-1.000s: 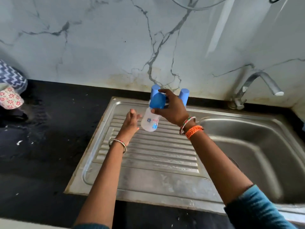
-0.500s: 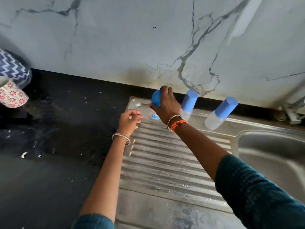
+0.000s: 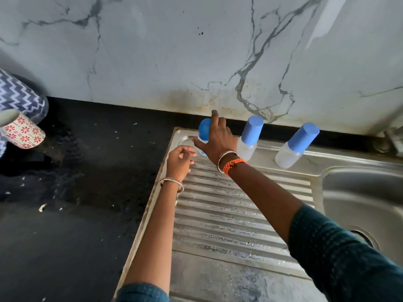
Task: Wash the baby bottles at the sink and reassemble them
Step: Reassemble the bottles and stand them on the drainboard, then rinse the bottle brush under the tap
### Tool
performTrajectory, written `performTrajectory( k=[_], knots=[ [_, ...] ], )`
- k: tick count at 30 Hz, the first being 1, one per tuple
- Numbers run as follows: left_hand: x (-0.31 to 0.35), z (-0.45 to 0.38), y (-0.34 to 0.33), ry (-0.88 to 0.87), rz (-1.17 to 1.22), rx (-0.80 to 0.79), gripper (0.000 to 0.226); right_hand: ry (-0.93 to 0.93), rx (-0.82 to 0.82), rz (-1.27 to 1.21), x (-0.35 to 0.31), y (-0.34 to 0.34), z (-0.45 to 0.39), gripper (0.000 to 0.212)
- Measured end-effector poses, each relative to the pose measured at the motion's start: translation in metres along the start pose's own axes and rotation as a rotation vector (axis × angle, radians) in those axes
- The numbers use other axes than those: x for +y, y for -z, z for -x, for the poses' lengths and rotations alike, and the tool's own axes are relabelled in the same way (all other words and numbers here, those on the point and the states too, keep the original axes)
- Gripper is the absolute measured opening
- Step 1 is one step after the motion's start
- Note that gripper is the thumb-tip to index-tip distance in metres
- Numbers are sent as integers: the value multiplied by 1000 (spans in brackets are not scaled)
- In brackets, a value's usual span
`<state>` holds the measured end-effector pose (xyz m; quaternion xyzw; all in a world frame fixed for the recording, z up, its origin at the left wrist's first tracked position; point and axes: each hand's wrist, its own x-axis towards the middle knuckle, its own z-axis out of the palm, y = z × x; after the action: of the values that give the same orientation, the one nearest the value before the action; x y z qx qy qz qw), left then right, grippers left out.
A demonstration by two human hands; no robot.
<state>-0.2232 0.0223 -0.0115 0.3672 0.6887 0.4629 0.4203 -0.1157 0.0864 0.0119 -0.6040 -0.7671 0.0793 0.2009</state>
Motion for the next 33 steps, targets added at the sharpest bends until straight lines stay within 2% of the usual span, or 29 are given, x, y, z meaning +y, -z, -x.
performTrajectory(
  k=[3, 6, 11, 13, 15, 18, 20, 23, 28, 31, 33],
  knots=[
    [9, 19, -6, -52, 85, 106, 13, 9, 29, -47, -6, 22, 10, 85],
    [21, 50, -27, -84, 224, 157, 9, 31, 179, -180, 2, 57, 37, 59],
    [39, 112, -110, -153, 406, 71, 23, 36, 435, -293, 72, 134, 102, 18],
    [41, 135, -161, -125, 432, -15, 23, 3, 476, -323, 121, 158, 136, 12],
    [44, 157, -220, -117, 369, -156, 22, -92, 469, -327, 183, 174, 167, 12],
    [48, 179, -313, -151, 188, -344, 18, -333, 372, -309, 290, 189, 191, 9],
    [56, 181, -371, -207, 64, -363, 13, -490, 274, -291, 360, 195, 191, 10],
    [77, 160, -438, -325, -54, -314, 27, -593, 216, -312, 436, 199, 174, 19],
    [110, 124, -508, -480, -289, -235, 30, -467, 240, -305, 491, 199, 131, 27],
    [120, 114, -524, -544, -434, -111, 26, -388, 319, -406, 498, 193, 109, 25],
    [122, 111, -526, -560, -472, -89, 26, -316, 347, -444, 493, 191, 100, 19]
  ],
)
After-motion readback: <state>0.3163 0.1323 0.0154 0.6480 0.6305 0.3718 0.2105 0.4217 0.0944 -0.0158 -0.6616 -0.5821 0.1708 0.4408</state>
